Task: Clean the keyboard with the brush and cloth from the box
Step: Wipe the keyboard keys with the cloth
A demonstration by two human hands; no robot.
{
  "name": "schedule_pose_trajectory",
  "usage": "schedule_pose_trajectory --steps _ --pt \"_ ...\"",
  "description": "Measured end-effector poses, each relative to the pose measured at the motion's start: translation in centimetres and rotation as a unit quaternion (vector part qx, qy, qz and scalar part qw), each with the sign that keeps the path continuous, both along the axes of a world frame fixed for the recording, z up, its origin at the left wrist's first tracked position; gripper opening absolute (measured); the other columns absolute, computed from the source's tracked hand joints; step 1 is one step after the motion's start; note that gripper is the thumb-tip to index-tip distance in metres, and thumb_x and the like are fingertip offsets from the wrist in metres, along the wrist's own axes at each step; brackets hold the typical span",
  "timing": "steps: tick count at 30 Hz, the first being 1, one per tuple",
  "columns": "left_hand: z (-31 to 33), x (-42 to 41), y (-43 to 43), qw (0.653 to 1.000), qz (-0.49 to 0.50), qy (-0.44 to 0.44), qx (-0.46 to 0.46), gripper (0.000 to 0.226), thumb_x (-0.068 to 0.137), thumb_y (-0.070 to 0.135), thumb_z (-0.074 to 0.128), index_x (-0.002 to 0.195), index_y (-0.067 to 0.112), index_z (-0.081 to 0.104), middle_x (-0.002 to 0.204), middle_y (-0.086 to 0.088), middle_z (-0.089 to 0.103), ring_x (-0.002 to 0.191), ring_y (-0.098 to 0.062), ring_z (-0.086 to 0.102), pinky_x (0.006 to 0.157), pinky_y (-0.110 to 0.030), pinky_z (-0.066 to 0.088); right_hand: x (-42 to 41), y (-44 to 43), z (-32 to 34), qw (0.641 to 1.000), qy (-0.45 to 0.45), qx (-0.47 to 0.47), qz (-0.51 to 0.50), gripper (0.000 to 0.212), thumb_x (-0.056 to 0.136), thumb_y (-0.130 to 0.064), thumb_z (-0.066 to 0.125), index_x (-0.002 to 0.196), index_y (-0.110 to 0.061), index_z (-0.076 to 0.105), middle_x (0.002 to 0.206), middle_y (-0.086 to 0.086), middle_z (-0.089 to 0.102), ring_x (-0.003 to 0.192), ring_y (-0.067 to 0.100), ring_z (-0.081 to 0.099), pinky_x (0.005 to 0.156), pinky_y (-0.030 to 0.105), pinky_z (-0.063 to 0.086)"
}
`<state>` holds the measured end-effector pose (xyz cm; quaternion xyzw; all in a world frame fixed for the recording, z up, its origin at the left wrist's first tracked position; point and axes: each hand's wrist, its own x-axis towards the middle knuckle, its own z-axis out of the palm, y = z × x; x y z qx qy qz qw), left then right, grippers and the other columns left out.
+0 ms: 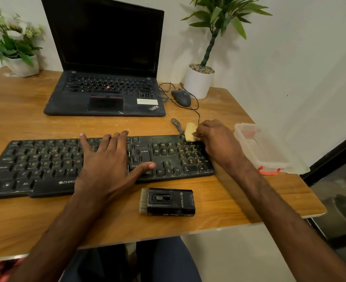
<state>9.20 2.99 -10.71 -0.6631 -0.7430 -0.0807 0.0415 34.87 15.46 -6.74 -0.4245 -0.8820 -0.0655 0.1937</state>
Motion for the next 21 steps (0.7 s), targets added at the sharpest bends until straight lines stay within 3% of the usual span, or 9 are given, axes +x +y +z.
schedule_pose_trajectory --steps 4,6,9,12,15,21 --pt "0.2 0.1 -0.1 1.0 0.0 -0.003 0.003 0.123 0.07 0.094 -0.012 0.158 0.012 0.011 0.161 -0.009 0.029 0.149 -0.025 0.025 0.115 -0.071 -0.002 0.5 0.4 0.6 0.997 -0.05 -0.004 -0.056 0.032 0.08 0.002 0.071 0.108 -0.012 0.071 0.107 0.007 0.067 0.101 0.025 0.057 0.079 0.036 0.049" --pt "0.1 0.1 -0.1 1.0 0.002 0.004 0.001 0.122 0.07 0.094 -0.012 0.158 0.012 0.01 0.162 -0.008 0.028 0.15 -0.023 0.024 0.115 -0.07 -0.002 1.2 -0.3 0.6 0.998 0.013 0.001 -0.054 0.026 0.081 -0.001 0.072 0.104 -0.012 0.073 0.104 0.006 0.069 0.098 0.023 0.059 0.078 0.032 0.048" --pt "0.2 0.2 0.0 1.0 0.001 0.004 0.001 0.121 0.07 0.094 -0.011 0.158 0.012 0.01 0.162 -0.009 0.026 0.15 -0.024 0.024 0.115 -0.07 -0.002 1.1 -3.5 0.6 0.994 0.103 -0.026 0.025 0.018 0.083 -0.003 0.072 0.098 -0.015 0.074 0.1 0.001 0.07 0.097 0.018 0.06 0.079 0.028 0.046" --pt "0.1 0.1 0.0 1.0 -0.001 0.008 0.003 0.122 0.07 0.093 -0.012 0.158 0.012 0.011 0.162 -0.009 0.027 0.15 -0.025 0.024 0.115 -0.071 -0.002 0.4 -6.3 -0.1 0.997 0.047 -0.014 0.066 0.028 0.081 -0.004 0.073 0.105 -0.018 0.072 0.103 -0.001 0.068 0.1 0.016 0.059 0.071 0.024 0.048" --pt "0.1 0.1 0.0 1.0 -0.002 0.005 0.008 0.121 0.072 0.093 -0.01 0.158 0.011 0.013 0.161 -0.01 0.029 0.149 -0.026 0.026 0.115 -0.071 -0.002 0.3 -6.9 -0.2 0.998 0.003 0.011 0.068 0.031 0.079 -0.009 0.074 0.107 -0.021 0.073 0.101 0.001 0.067 0.096 0.018 0.06 0.064 0.011 0.032" --pt "0.1 0.1 -0.1 1.0 -0.001 0.003 0.012 0.12 0.074 0.093 -0.006 0.157 0.01 0.017 0.16 -0.011 0.032 0.148 -0.027 0.029 0.114 -0.072 -0.001 0.8 -5.8 -0.1 0.992 -0.084 0.046 0.077 0.033 0.073 -0.017 0.08 0.105 -0.026 0.074 0.1 0.002 0.066 0.092 0.02 0.061 0.073 0.027 0.037"
